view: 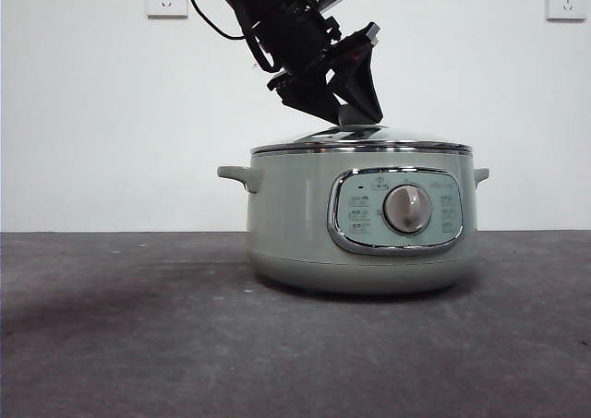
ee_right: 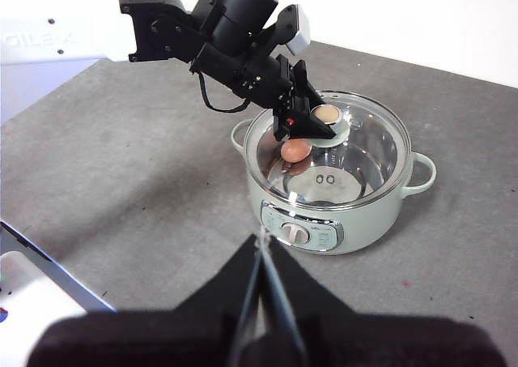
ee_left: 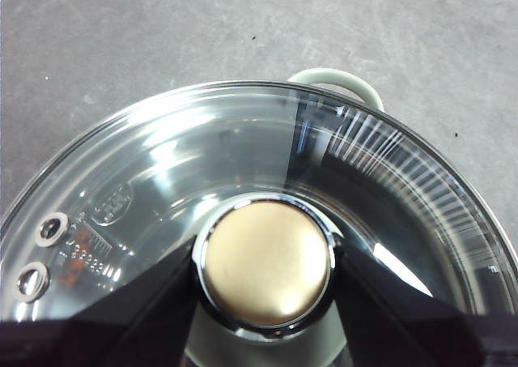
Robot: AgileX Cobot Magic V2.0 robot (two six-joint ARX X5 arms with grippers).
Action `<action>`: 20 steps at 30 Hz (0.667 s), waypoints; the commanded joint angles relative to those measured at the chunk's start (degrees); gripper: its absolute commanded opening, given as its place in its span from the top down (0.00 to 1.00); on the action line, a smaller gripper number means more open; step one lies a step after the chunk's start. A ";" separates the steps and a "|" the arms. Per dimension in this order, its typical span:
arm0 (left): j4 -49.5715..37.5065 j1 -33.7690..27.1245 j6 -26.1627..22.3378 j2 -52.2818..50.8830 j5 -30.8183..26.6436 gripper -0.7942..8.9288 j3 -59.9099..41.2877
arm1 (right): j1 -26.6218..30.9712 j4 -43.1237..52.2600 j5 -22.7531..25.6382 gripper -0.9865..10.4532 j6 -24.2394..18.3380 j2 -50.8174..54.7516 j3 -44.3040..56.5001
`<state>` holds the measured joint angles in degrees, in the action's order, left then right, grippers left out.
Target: Pick up the egg,open the lid,put the egg in the pot,close the lid
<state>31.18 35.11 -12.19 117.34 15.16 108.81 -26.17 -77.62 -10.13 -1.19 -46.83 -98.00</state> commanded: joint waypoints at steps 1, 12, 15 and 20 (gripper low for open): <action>1.53 0.46 -0.50 1.70 0.02 0.93 -0.35 | -0.07 -1.38 -0.24 0.92 -0.48 0.22 0.39; 1.36 0.42 -0.04 1.60 0.02 0.35 -0.22 | -0.07 -1.38 -0.24 0.92 -0.52 0.22 0.39; 1.51 0.31 0.26 1.49 0.00 0.35 0.50 | -0.07 -1.38 -0.24 0.92 -0.52 0.22 0.39; 5.73 0.07 0.48 1.27 0.02 0.35 4.61 | -0.07 -1.38 -0.22 0.92 -0.57 0.22 0.39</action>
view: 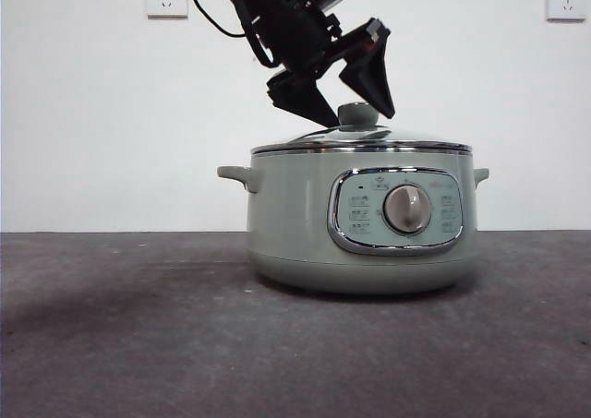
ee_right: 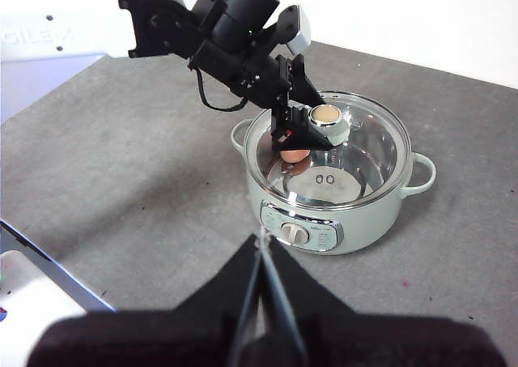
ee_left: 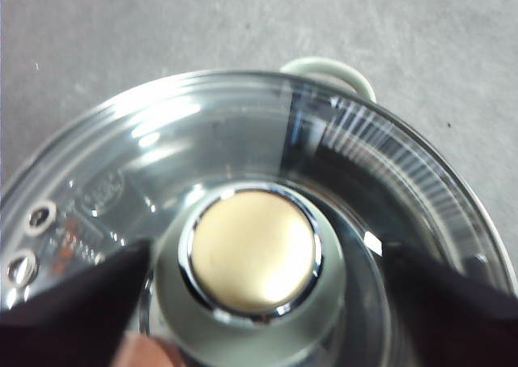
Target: Pick up the egg,open the lid,put the egg in the pot,close the lid
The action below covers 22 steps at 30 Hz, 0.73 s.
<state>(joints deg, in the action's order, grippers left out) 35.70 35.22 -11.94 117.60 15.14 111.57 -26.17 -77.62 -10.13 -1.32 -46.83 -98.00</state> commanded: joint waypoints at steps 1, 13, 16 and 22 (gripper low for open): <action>2.71 -0.04 0.24 1.01 0.02 0.35 2.97 | -0.07 -1.38 -0.22 0.92 -0.44 0.22 0.39; 35.65 -0.13 0.55 0.98 0.31 0.45 23.78 | -0.07 -1.38 -0.17 0.92 -0.85 0.22 0.42; 40.02 -0.02 4.48 0.26 0.87 0.54 27.65 | -0.07 -1.38 -0.17 0.92 -0.90 0.22 0.42; 40.02 0.00 5.95 -6.40 6.25 0.93 27.67 | -0.04 -1.38 -0.15 0.92 -1.88 0.22 0.42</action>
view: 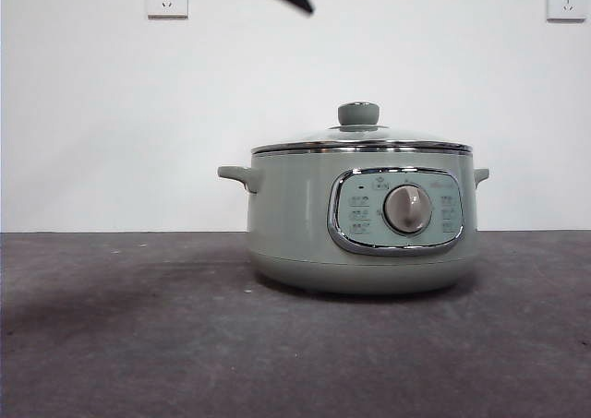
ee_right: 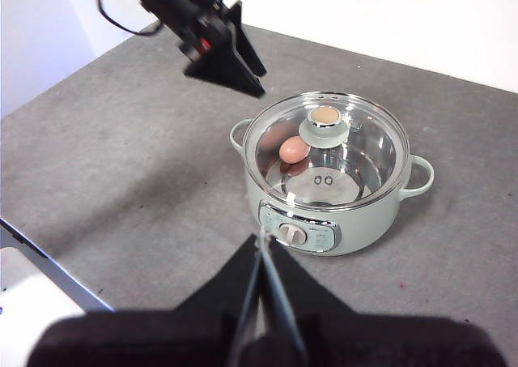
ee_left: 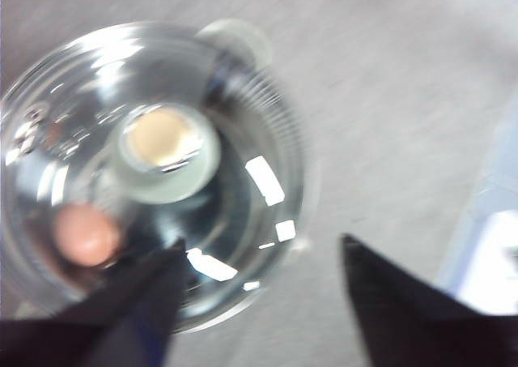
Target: Pick up the egg,open the lid,put the egg in the pot,close the lid
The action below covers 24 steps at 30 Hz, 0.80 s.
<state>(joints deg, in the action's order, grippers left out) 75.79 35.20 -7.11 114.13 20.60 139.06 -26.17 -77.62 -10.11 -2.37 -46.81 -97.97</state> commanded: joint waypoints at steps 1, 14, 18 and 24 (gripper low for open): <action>-0.07 0.02 1.09 -4.24 0.55 0.93 0.17 | -0.04 -1.38 -0.15 0.92 -0.87 0.20 0.42; -0.09 0.81 1.97 -20.31 0.35 0.93 0.15 | -0.04 -1.36 0.28 0.92 -0.66 0.13 0.44; -0.09 0.79 2.51 -22.56 0.35 0.93 0.15 | -0.04 -1.36 0.28 0.91 -0.68 0.00 0.44; -0.09 0.74 2.86 -23.39 0.39 0.92 0.17 | -0.04 -1.36 0.33 0.91 -0.68 -0.66 0.42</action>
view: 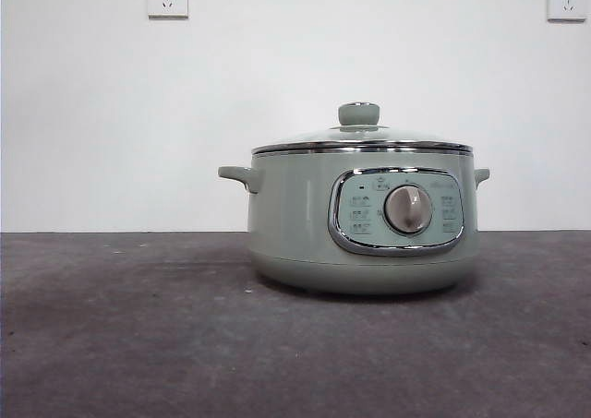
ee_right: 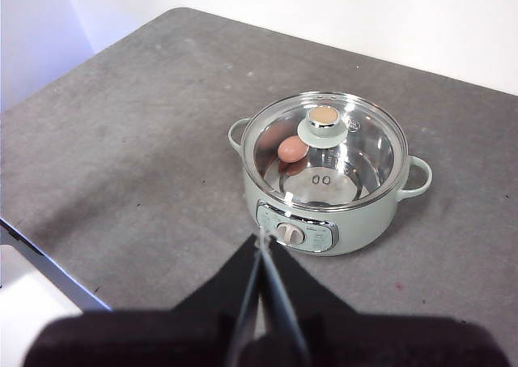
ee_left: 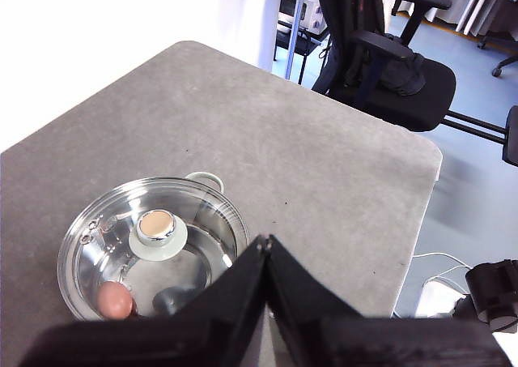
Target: Pick up the egg,open the lid,put the egg in the pot,close the lid
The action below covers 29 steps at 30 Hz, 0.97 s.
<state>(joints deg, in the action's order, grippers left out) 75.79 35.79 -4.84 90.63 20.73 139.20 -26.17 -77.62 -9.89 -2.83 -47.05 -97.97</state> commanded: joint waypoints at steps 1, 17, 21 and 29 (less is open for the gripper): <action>-0.09 0.15 0.61 0.11 0.26 0.92 0.04 | -0.04 -1.36 0.22 0.91 -0.22 -0.44 0.42; -0.11 0.00 0.24 0.11 -0.39 0.92 0.04 | -0.04 -1.36 0.31 0.91 -0.22 -4.72 0.42; -0.13 -1.05 0.37 -0.17 -0.24 0.92 0.04 | -0.04 -1.36 0.31 0.91 -0.22 -6.49 0.42; -0.11 -11.87 -3.23 -3.82 -2.71 0.92 0.00 | -0.04 -1.36 0.31 0.91 -0.22 -10.88 0.42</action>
<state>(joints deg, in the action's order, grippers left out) 75.81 24.29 -6.37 88.33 17.65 139.17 -26.17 -77.62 -9.61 -2.83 -57.65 -97.95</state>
